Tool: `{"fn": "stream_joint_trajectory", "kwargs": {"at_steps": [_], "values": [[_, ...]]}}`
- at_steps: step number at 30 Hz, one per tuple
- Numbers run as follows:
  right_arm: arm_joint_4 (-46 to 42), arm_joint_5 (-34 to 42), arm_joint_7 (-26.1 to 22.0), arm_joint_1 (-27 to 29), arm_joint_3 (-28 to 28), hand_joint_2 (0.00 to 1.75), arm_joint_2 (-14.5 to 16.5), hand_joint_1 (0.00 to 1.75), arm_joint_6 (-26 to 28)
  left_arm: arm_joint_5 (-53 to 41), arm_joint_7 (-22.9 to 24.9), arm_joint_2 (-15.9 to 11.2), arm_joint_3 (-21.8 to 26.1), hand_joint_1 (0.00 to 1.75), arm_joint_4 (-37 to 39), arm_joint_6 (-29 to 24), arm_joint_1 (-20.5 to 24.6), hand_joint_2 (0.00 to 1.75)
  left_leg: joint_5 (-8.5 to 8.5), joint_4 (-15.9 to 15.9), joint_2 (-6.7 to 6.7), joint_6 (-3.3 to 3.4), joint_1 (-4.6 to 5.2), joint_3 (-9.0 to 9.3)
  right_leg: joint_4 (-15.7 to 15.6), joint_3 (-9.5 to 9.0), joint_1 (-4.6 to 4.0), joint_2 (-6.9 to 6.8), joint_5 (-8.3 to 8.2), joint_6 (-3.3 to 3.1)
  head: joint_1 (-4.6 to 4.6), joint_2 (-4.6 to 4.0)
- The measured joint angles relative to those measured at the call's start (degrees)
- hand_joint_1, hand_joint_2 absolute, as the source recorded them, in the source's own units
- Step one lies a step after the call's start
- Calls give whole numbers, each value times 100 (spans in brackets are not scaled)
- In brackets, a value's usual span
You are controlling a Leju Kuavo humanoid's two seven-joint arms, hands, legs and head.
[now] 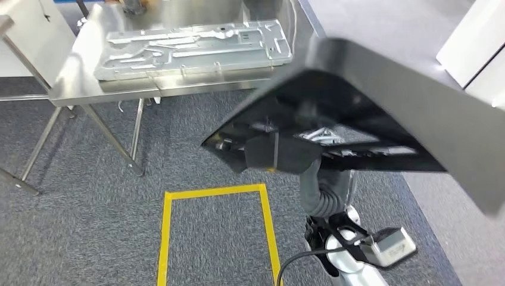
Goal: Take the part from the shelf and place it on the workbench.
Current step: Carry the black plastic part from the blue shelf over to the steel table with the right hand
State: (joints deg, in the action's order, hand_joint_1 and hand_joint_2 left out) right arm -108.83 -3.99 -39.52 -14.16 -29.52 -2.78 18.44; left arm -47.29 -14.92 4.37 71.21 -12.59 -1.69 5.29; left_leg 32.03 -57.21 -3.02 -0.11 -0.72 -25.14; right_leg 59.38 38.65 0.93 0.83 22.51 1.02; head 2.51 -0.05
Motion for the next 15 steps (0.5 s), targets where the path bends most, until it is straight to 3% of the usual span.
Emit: {"fn": "stream_joint_trajectory", "kwargs": {"at_steps": [2, 4, 7, 8, 9, 10, 12, 13, 14, 15], "values": [[13, 40, 7, -33, 0, 175, 2, 175, -8, 0, -2, -1, 0, 0, 0, 1, 13, 175, -66, -227, 47, -67, -21, -59, -35, -113, 0, 12, 75, -109, 2, -1], [36, 73, 7, -51, 1, 175, 8, 175, -18, 1, -2, 4, 0, 0, 0, 4, 37, 175, -75, -775, 143, -110, -29, -390, -78, -264, 8, 6, 162, -187, 4, 0], [101, 100, 7, -53, 0, 175, 11, 175, -33, 9, -1, 13, 0, 0, 0, 6, 35, 175, 325, -1510, 205, -145, -34, -1046, -95, -471, -17, 2, 332, -237, 4, 0], [123, 107, 7, -54, 0, 175, 11, 175, -39, 14, -1, 13, 0, 0, 0, 5, 24, 175, 431, -1541, 206, -147, -33, -1181, -95, -546, -25, 5, 394, -240, 3, 0], [142, 113, 8, -54, 1, 175, 12, 175, -46, 17, -1, 12, 0, 0, 0, 5, 15, 175, 415, -1425, 207, -136, -31, -1243, -95, -630, -32, 8, 457, -239, 3, 0], [157, 121, 8, -56, 1, 175, 13, 175, -53, 19, -1, 11, 0, 0, 0, 5, 9, 175, 244, -1174, 210, -110, -24, -1239, -97, -719, -40, 7, 522, -234, 3, 1], [179, 138, 10, -65, 1, 175, 14, 175, -68, 19, -4, 7, 1, 0, 0, 5, 1, 175, -371, -536, 232, -12, 16, -1146, -105, -866, -55, 4, 641, -210, 3, 0], [187, 146, 12, -71, -1, 175, 15, 175, -75, 18, -7, 4, 2, 0, 0, 3, -2, 175, -579, -320, 241, 28, 41, -1104, -113, -912, -59, 8, 689, -183, 3, 0], [194, 152, 14, -75, -3, 175, 15, 175, -81, 18, -9, 1, 2, 0, 0, 2, -6, 175, -697, -194, 249, 66, 61, -1083, -114, -950, -61, 14, 707, -150, 3, -1], [200, 157, 14, -77, -6, 175, 15, 175, -83, 18, -13, -2, 2, 0, 0, 1, -6, 175, -690, -160, 246, 91, 72, -1063, -102, -974, -66, 21, 695, -104, 3, 0]]}}
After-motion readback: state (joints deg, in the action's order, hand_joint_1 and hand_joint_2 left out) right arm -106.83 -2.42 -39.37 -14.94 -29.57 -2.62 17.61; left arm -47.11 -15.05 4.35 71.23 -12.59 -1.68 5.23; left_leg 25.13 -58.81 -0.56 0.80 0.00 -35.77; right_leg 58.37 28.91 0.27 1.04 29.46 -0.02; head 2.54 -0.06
